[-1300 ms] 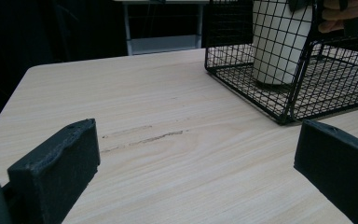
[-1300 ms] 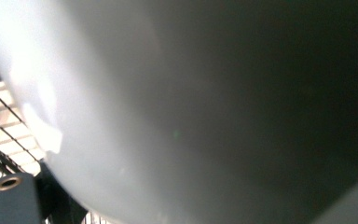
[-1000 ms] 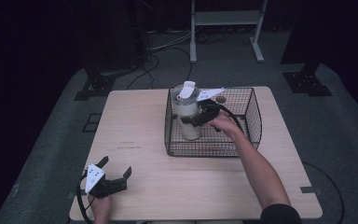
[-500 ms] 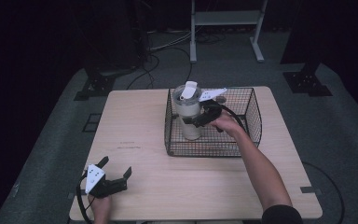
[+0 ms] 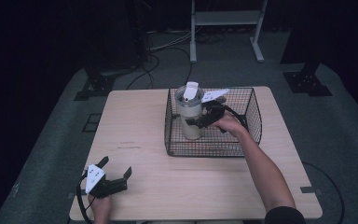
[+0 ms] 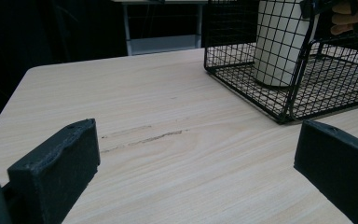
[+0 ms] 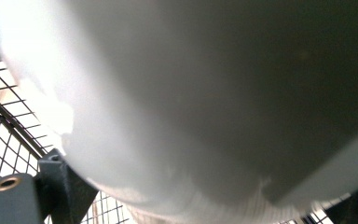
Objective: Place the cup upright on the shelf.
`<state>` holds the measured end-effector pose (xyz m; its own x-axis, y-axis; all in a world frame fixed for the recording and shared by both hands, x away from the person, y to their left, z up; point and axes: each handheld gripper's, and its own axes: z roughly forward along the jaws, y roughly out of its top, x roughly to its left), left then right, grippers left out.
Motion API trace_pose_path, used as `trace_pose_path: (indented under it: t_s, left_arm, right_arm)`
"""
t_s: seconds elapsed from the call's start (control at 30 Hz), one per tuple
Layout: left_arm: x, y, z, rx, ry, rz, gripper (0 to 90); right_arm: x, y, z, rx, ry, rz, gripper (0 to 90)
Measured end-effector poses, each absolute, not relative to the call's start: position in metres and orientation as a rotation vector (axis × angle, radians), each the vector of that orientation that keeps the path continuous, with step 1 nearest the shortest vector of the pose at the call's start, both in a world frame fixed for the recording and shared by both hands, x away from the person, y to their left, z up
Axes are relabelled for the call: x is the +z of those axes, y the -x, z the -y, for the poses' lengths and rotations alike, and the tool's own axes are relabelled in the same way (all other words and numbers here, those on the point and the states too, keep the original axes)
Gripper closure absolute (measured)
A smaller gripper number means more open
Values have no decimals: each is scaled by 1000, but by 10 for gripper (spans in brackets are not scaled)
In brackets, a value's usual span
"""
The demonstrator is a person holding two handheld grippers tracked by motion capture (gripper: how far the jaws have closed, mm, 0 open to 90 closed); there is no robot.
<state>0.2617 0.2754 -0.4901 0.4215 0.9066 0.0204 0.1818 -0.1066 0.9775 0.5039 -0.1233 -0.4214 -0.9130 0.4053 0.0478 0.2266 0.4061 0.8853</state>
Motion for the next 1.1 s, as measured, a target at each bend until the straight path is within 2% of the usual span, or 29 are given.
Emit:
trace_pose_path:
  t_s: [1.1]
  left_arm:
    - [-490,-262,-275,831,-1582,-986,0]
  right_arm:
    - [-422,-493,137,1510,-567,-2465,84]
